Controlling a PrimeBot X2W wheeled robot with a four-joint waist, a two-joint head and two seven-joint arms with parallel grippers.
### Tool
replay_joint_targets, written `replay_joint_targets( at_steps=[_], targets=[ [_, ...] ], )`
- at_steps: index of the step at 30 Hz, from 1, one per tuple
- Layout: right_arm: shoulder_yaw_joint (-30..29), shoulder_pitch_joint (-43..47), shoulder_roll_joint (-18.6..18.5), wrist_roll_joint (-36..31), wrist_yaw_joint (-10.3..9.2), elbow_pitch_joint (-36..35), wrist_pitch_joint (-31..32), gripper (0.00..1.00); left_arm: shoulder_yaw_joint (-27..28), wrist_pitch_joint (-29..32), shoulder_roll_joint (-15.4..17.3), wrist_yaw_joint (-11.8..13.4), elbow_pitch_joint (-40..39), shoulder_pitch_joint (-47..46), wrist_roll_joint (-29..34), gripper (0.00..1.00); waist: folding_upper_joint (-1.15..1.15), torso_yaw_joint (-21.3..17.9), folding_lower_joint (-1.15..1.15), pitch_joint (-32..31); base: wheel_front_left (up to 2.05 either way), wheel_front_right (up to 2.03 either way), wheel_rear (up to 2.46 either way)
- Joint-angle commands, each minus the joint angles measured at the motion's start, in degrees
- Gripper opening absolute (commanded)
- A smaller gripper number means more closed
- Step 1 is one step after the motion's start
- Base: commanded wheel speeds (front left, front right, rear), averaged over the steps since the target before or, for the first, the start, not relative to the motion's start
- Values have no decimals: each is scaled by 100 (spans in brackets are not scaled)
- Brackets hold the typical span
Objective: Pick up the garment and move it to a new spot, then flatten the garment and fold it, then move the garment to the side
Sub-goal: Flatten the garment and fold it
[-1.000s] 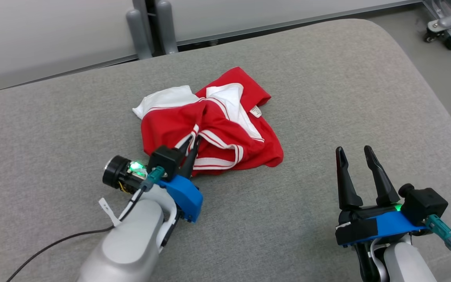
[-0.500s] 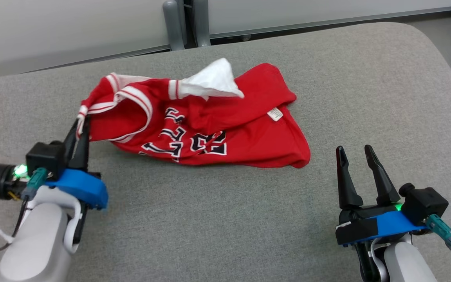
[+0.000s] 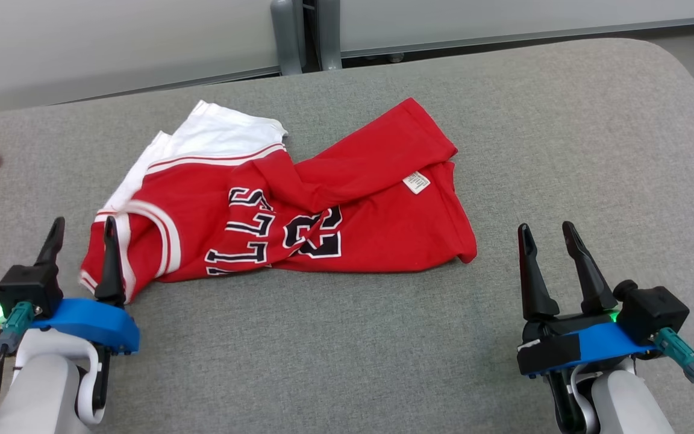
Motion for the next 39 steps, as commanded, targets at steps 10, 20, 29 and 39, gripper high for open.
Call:
replay_joint_targets(
  at_steps=[10,20,29,39],
  targets=[
    [61,-23,-2,41,-2,25,-5,100,289,-19,-131,-40,-665,88,388,100,0,-19,0,-49,0,0,0],
    [66,-27,-2,87,-2,20,-5,100,350,-19,-322,-182,-686,-68,622,100,0,-155,0,-19,0,0,0],
    [1,-14,-2,38,-2,28,-5,100,468,-19,-464,-307,-650,60,741,100,0,-127,0,-23,0,0,0],
    [88,-67,-2,84,-2,41,-5,100,355,-18,-681,-568,46,20,774,100,0,-142,0,4,0,0,0]
  ],
)
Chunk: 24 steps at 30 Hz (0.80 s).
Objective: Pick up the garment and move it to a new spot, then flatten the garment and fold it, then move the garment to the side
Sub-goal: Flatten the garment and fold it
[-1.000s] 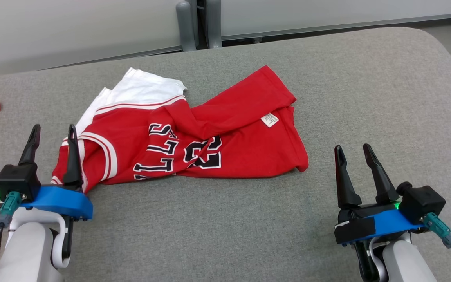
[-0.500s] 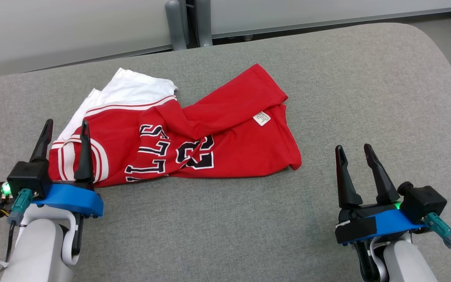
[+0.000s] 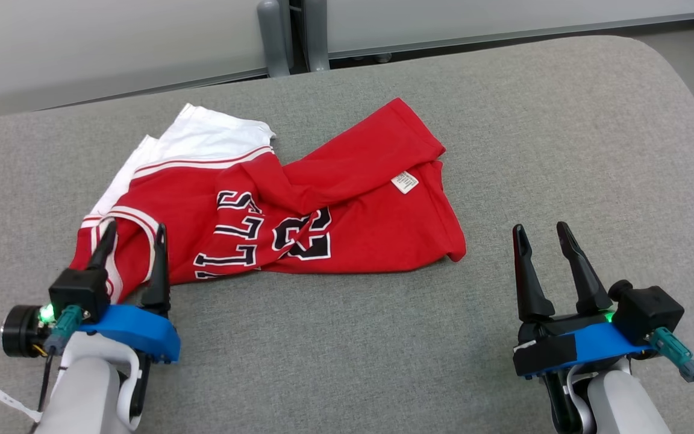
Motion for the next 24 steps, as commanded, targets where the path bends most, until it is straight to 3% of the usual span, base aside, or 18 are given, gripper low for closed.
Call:
replay_joint_targets(
  at_steps=[1,13,14,15,16,24],
  targets=[
    [15,-51,-2,44,-2,12,-5,100,-18,-18,-3,-25,108,-39,-3,100,0,-19,0,22,0,0,0],
    [8,-135,-2,60,-2,11,-5,100,-14,-18,-106,-260,1251,-379,6,100,0,-150,0,165,0,0,0],
    [7,-137,-2,58,-2,6,-5,100,-10,-18,-115,-272,1297,-402,1,86,0,-153,0,170,0,0,0],
    [5,-137,-2,55,-2,3,-5,100,-2,-17,-120,-301,1324,-437,2,38,0,-153,0,173,0,0,0],
    [5,-135,-2,51,-2,3,-5,100,-3,-18,-126,-304,1327,-469,20,0,0,-154,0,173,0,0,0],
    [-70,-18,-2,8,-2,36,-5,100,82,-18,-237,-402,663,-378,99,0,0,23,0,36,0,0,0]
  ],
)
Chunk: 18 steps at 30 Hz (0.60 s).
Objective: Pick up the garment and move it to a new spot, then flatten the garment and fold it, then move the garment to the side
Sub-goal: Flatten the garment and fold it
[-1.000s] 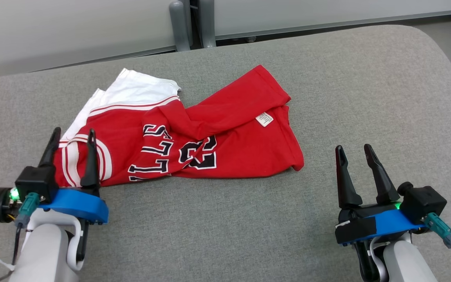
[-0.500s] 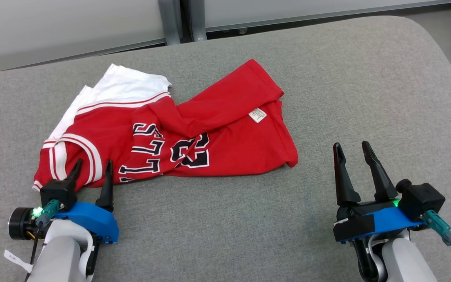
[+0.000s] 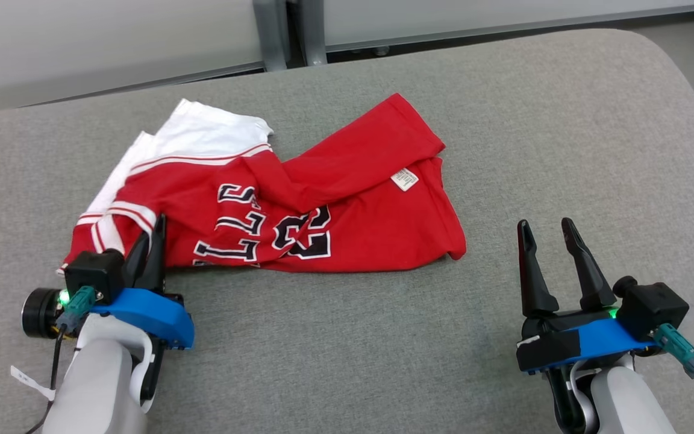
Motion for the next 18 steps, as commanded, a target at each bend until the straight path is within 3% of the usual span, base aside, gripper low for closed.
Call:
replay_joint_targets(
  at_steps=[1,10,18],
  targets=[
    [-13,62,-2,8,-2,19,-5,100,44,-18,1,-8,-202,111,43,0,0,88,0,-82,0,0,0],
    [-21,199,-2,50,-2,30,-4,100,-91,-19,-242,-36,-1456,1117,215,0,0,522,0,-310,0,0,0],
    [-30,234,-3,14,-2,34,-5,100,-380,-19,-415,-92,-1459,2056,140,0,0,782,0,-333,0,0,0]
  ],
)
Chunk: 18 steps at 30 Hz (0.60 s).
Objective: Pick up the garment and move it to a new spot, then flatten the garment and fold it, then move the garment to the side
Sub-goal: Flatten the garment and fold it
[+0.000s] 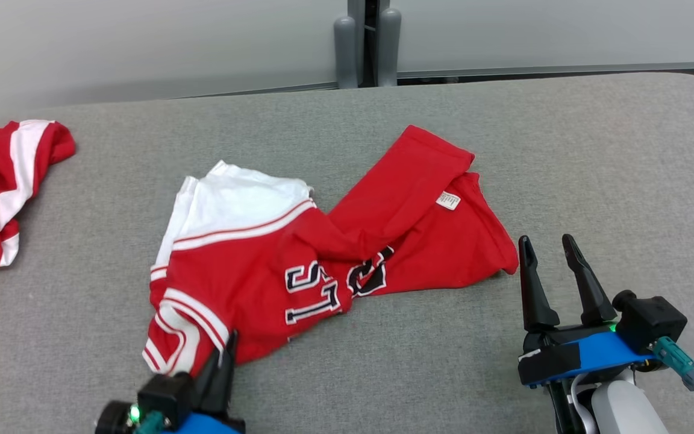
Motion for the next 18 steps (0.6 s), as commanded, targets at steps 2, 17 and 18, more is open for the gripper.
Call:
replay_joint_targets(
  at_steps=[2,17,18],
  targets=[
    [-8,40,-3,-11,-1,7,-5,100,-91,-18,-29,-41,67,151,-56,0,0,57,1,-14,0,0,0],
    [-4,42,-3,-6,-1,42,-5,100,295,-19,129,212,-583,100,-57,100,0,23,1,-19,0,0,0],
    [-4,41,-3,-4,-1,39,-5,100,343,-19,179,211,-638,41,-41,100,0,11,1,-11,0,0,0]
  ],
)
